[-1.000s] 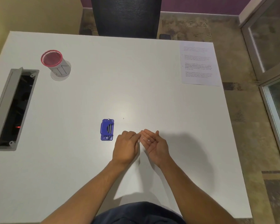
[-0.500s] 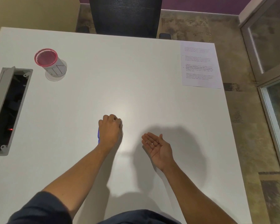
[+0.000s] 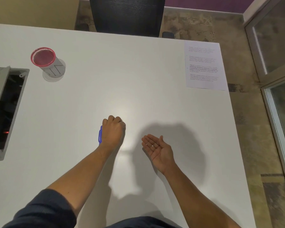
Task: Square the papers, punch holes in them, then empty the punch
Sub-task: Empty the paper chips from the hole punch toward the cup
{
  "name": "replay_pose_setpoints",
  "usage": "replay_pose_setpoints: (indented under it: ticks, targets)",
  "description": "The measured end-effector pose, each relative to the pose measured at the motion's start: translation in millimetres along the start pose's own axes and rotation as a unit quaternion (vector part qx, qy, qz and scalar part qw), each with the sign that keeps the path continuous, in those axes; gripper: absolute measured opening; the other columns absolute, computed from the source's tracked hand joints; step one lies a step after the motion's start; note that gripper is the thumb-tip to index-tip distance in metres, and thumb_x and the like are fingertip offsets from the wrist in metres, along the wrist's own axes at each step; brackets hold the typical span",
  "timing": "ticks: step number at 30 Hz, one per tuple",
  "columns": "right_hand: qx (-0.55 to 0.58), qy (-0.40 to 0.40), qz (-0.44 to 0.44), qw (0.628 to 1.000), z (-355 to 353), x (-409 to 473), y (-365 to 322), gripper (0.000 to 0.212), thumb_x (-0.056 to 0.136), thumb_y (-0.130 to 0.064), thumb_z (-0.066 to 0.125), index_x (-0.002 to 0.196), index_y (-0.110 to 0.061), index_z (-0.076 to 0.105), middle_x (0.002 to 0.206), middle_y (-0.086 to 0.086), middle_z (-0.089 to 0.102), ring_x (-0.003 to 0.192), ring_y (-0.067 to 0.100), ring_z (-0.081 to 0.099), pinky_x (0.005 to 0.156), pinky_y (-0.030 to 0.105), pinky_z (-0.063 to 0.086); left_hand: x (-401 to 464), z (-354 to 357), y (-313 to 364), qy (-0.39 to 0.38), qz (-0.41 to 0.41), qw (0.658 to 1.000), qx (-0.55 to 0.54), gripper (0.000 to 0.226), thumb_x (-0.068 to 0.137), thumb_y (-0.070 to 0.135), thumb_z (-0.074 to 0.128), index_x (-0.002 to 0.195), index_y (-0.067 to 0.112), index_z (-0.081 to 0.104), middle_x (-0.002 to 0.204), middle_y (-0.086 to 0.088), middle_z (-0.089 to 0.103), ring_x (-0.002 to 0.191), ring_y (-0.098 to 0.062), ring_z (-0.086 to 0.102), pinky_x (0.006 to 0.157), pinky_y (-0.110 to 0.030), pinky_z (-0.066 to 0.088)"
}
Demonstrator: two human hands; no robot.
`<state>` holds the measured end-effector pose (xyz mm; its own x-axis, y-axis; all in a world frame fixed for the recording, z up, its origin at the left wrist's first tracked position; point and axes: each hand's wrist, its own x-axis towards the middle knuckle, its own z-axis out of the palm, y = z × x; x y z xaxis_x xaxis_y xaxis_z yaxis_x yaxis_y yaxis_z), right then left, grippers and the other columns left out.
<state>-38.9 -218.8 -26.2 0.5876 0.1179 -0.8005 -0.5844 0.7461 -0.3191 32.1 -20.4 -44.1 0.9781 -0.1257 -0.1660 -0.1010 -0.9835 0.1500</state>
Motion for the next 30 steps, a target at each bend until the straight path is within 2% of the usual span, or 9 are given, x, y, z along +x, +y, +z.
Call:
replay_pose_setpoints:
  ticks: [4, 11, 14, 17, 20, 24, 26, 28, 30]
  targets:
    - [-0.004, 0.002, 0.001, 1.0, -1.9, -3.5, 0.5, 0.051, 0.103, -0.038, 0.039, 0.115, 0.005, 0.063, 0.115, 0.021, 0.07, 0.108, 0.031, 0.069, 0.086, 0.038, 0.058, 0.3, 0.4, 2.8, -0.005, -0.007, 0.999, 0.045, 0.015, 0.077, 0.0, 0.066, 0.072, 0.012, 0.072, 0.081, -0.004, 0.068, 0.077, -0.03, 0.056, 0.065, -0.037, 0.035]
    - [0.005, 0.001, 0.0, 1.0, -2.8, -4.6, 1.1, 0.051, 0.103, -0.037, 0.039, 0.115, 0.005, 0.063, 0.114, 0.021, 0.071, 0.106, 0.031, 0.069, 0.083, 0.037, 0.06, 2.2, 2.7, 7.9, -0.05, -0.002, 0.994, 0.096, 0.024, 0.088, 0.005, 0.043, 0.1, 0.013, 0.062, 0.103, -0.003, 0.061, 0.096, -0.025, 0.051, 0.078, -0.035, 0.035]
    - [0.01, -0.001, -0.004, 1.0, -3.0, -2.5, 2.5, 0.051, 0.103, -0.038, 0.039, 0.115, 0.006, 0.063, 0.115, 0.021, 0.07, 0.108, 0.031, 0.069, 0.084, 0.037, 0.06, -1.0, -0.9, 12.7, -0.033, -0.014, 0.999, -0.001, 0.022, 0.094, 0.014, 0.044, 0.098, 0.017, 0.066, 0.102, -0.003, 0.063, 0.097, -0.027, 0.05, 0.079, -0.035, 0.032]
    - [0.018, 0.001, -0.006, 1.0, -5.6, -3.6, 4.5, 0.051, 0.102, -0.037, 0.041, 0.115, 0.007, 0.063, 0.116, 0.023, 0.07, 0.108, 0.033, 0.068, 0.083, 0.038, 0.06, -14.1, -9.9, 26.7, -0.001, -0.01, 0.991, -0.135, 0.021, 0.089, 0.011, 0.051, 0.085, 0.021, 0.069, 0.092, -0.003, 0.067, 0.088, -0.03, 0.053, 0.071, -0.035, 0.03]
    - [0.036, 0.005, -0.007, 0.999, -7.1, 1.6, 6.2, 0.05, 0.102, -0.035, 0.043, 0.112, 0.009, 0.064, 0.114, 0.026, 0.069, 0.105, 0.035, 0.069, 0.082, 0.039, 0.06, -28.6, -15.6, 45.4, 0.007, 0.009, 0.968, -0.249, 0.021, 0.088, 0.021, 0.049, 0.077, 0.02, 0.067, 0.083, -0.003, 0.069, 0.081, -0.032, 0.055, 0.07, -0.04, 0.041]
    - [0.032, 0.006, -0.015, 0.999, 0.4, -14.0, 12.6, 0.045, 0.101, -0.031, 0.046, 0.102, 0.006, 0.071, 0.095, 0.02, 0.074, 0.083, 0.025, 0.074, 0.073, 0.033, 0.061, -59.7, -28.5, 67.6, -0.009, 0.025, 0.967, -0.254, 0.024, 0.093, 0.029, 0.048, 0.081, 0.019, 0.066, 0.088, 0.0, 0.067, 0.087, -0.028, 0.053, 0.077, -0.042, 0.041]
    - [0.025, 0.005, -0.015, 1.0, 3.2, -16.0, 12.9, 0.04, 0.095, -0.027, 0.053, 0.107, 0.008, 0.068, 0.087, 0.017, 0.074, 0.073, 0.021, 0.072, 0.067, 0.029, 0.06, -67.5, -23.6, 72.9, -0.022, 0.02, 0.97, -0.242, 0.024, 0.095, 0.03, 0.048, 0.082, 0.019, 0.065, 0.089, 0.0, 0.066, 0.088, -0.026, 0.051, 0.078, -0.04, 0.039]
    - [0.024, -0.009, -0.023, 0.999, 5.0, -18.9, 13.1, 0.052, 0.079, -0.026, 0.065, 0.115, 0.011, 0.062, 0.081, 0.015, 0.071, 0.07, 0.019, 0.066, 0.067, 0.027, 0.058, -72.6, -22.7, 77.2, -0.03, 0.015, 0.97, -0.241, 0.026, 0.097, 0.03, 0.048, 0.081, 0.018, 0.064, 0.088, -0.001, 0.065, 0.087, -0.026, 0.051, 0.077, -0.039, 0.039]
    - [0.014, -0.008, -0.025, 1.0, 5.0, -23.6, 14.5, 0.058, 0.08, -0.025, 0.065, 0.123, 0.012, 0.056, 0.084, 0.015, 0.069, 0.068, 0.017, 0.064, 0.068, 0.026, 0.057, -78.7, -25.5, 80.4, -0.029, 0.004, 0.967, -0.253, 0.025, 0.096, 0.027, 0.049, 0.079, 0.016, 0.063, 0.086, -0.002, 0.065, 0.086, -0.027, 0.051, 0.077, -0.039, 0.039]
